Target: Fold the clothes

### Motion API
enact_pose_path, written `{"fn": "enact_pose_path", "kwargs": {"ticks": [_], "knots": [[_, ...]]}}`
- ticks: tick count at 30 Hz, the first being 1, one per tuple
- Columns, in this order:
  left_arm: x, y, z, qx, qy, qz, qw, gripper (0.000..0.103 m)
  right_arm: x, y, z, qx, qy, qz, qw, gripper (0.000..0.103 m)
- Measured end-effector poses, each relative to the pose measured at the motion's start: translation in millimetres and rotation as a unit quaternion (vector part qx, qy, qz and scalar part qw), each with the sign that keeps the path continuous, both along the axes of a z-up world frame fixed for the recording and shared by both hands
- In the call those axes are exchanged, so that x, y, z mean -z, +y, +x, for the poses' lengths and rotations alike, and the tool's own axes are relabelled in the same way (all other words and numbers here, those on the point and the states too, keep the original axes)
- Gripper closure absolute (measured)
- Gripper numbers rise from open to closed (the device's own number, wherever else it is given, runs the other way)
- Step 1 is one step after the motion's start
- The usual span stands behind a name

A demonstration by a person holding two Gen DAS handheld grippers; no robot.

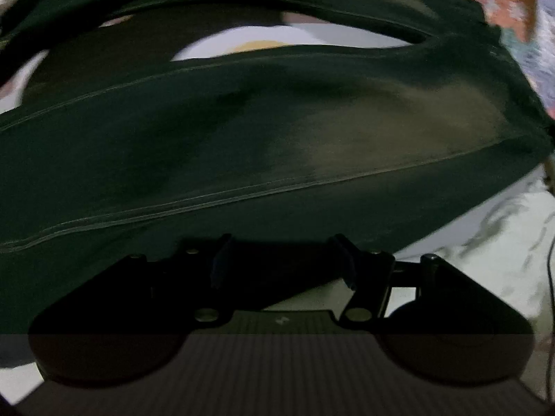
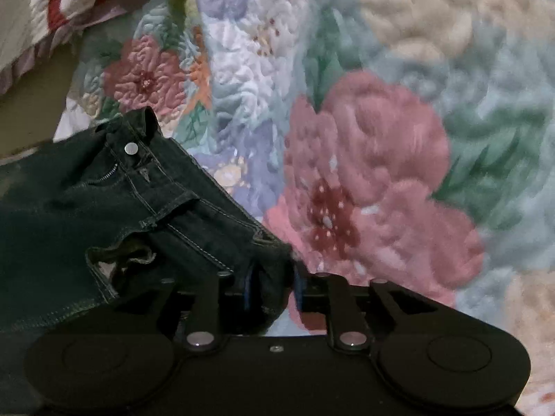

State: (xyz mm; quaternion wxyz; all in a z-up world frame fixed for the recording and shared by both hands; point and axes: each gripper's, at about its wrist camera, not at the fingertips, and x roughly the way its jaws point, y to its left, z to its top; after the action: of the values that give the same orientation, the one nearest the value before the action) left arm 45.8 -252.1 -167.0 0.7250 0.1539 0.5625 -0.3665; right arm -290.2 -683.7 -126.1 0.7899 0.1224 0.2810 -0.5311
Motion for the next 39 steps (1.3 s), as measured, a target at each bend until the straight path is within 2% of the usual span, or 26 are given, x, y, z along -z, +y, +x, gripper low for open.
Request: {"fn": "enact_pose_path", "kwargs": {"ticks": [3,4,6,7,8,10,13,16,18,21,23,25,27,28,29,30,31,32,33,35,36,39], "knots": [[-5,29,13,-0.036,-0.030,0.023,0.9986,0.040,0,0,-5,0.013,-0.009,0.001,1.000,0.074],[-5,39,18,-0.050,-0.044,0.042,0.9969,0.039,1,0,-6,0.017,-0.012,0.001,1.000,0.074],[-1,55,28,-0.081,-0.085,0.121,0.9858,0.039,-5,4,-15,0.055,-0.027,-0.019,0.998,0.082],[-1,63,31,-0.091,-0.102,0.144,0.9801,0.039,-9,8,-20,0.076,-0.033,-0.029,0.996,0.088],[-2,74,35,-0.101,-0.105,0.143,0.9790,0.039,-13,12,-25,0.096,-0.034,-0.036,0.994,0.101],[-5,97,43,-0.129,-0.093,0.124,0.9794,0.039,-19,23,-24,0.091,-0.033,-0.042,0.994,0.089],[-12,125,60,-0.189,-0.067,0.083,0.9762,0.039,-30,51,-4,0.025,-0.048,-0.037,0.998,0.087],[-24,139,80,-0.225,-0.062,0.031,0.9718,0.039,-43,75,35,-0.063,-0.073,-0.009,0.995,0.084],[-33,140,94,-0.228,-0.094,0.023,0.9689,0.039,-53,86,68,-0.122,-0.092,0.020,0.988,0.084],[-44,135,113,-0.194,-0.166,0.026,0.9665,0.039,-77,112,128,-0.237,-0.114,0.066,0.963,0.084],[-52,132,126,-0.169,-0.214,0.028,0.9617,0.039,-100,136,172,-0.329,-0.094,0.073,0.937,0.081],[-52,139,152,-0.177,-0.196,-0.016,0.9643,0.039,-123,168,215,-0.411,-0.064,0.057,0.908,0.071],[-36,148,182,-0.211,-0.151,-0.069,0.9633,0.039,-143,196,265,-0.483,-0.038,0.056,0.873,0.054],[-25,152,198,-0.244,-0.128,-0.080,0.9579,0.039,-148,209,288,-0.511,-0.026,0.056,0.858,0.054],[-13,156,213,-0.279,-0.106,-0.088,0.9502,0.039,-149,222,308,-0.539,-0.017,0.035,0.842,0.054],[-4,161,223,-0.320,-0.088,-0.082,0.9397,0.039,-146,238,327,-0.568,-0.014,-0.005,0.823,0.054],[6,165,232,-0.362,-0.070,-0.071,0.9269,0.039,-140,251,346,-0.586,-0.009,-0.027,0.810,0.054],[14,168,239,-0.380,-0.056,-0.078,0.9199,0.039,-128,258,364,-0.589,-0.001,-0.029,0.808,0.058],[22,170,245,-0.381,-0.051,-0.097,0.9179,0.039,-116,266,383,-0.592,0.007,-0.030,0.806,0.075],[30,169,256,-0.386,-0.061,-0.109,0.9141,0.039,-87,283,413,-0.587,0.043,-0.033,0.808,0.091],[34,169,261,-0.388,-0.067,-0.114,0.9120,0.039,-74,292,423,-0.587,0.064,-0.036,0.806,0.090],[42,167,277,-0.393,-0.086,-0.130,0.9062,0.039,-44,312,434,-0.592,0.136,-0.064,0.792,0.091]]}}
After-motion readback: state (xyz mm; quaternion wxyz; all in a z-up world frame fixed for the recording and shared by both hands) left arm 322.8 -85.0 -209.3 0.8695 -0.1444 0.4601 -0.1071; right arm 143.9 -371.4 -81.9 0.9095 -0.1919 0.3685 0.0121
